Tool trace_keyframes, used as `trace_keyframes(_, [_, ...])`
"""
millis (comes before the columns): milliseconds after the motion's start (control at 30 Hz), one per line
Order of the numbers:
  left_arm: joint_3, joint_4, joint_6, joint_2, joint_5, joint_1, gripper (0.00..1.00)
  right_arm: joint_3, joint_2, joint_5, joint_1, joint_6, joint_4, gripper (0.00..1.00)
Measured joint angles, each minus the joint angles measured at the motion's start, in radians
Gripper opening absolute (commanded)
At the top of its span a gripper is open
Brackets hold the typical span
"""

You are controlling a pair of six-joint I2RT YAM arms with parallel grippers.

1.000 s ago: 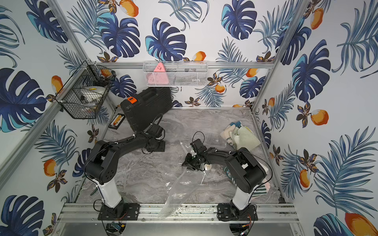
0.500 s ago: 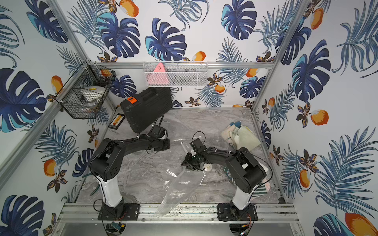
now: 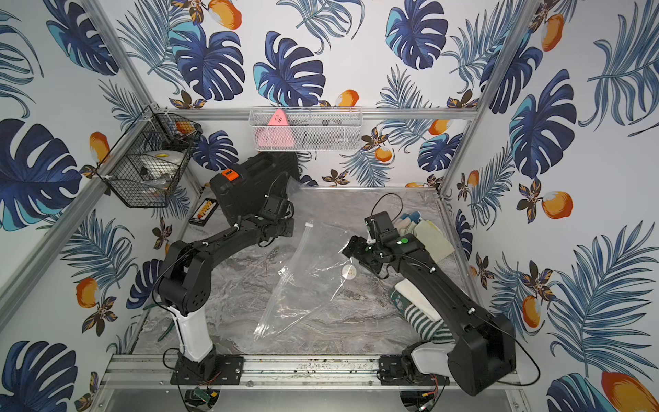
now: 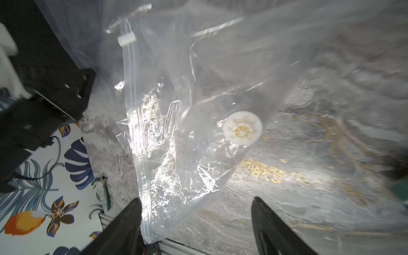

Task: Place the folded towel into the vacuum bag
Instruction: Adjust the vacuum bag at the center of the board.

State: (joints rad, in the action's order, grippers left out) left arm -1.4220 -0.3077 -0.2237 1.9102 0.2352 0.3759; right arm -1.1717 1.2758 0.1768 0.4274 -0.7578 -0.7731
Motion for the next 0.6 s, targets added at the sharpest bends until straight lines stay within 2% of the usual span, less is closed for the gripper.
trace_keyframes(100, [0.000, -0.008, 0.016, -0.013, 0.017, -0.012, 0.00, -0.107, -0.042, -0.088, -0.014, 0.043, -0.091, 0.75])
trace_keyframes(233, [0.004, 0.005, -0.016, -0.082, -0.058, -0.031, 0.00, -0.166, 0.043, -0.113, -0.016, 0.085, -0.140, 0.64])
trace_keyframes(400, [0.037, 0.039, -0.047, -0.135, -0.151, -0.029, 0.00, -0.315, 0.264, -0.109, -0.022, 0.113, -0.129, 0.30])
trace_keyframes(467, [0.055, 0.038, -0.056, -0.145, -0.169, -0.029, 0.00, -0.393, 0.376, -0.113, -0.045, 0.113, -0.092, 0.27])
trace_keyframes(600, [0.079, 0.039, -0.070, -0.152, -0.194, -0.030, 0.00, -0.612, 0.669, -0.114, -0.104, 0.085, -0.051, 0.30])
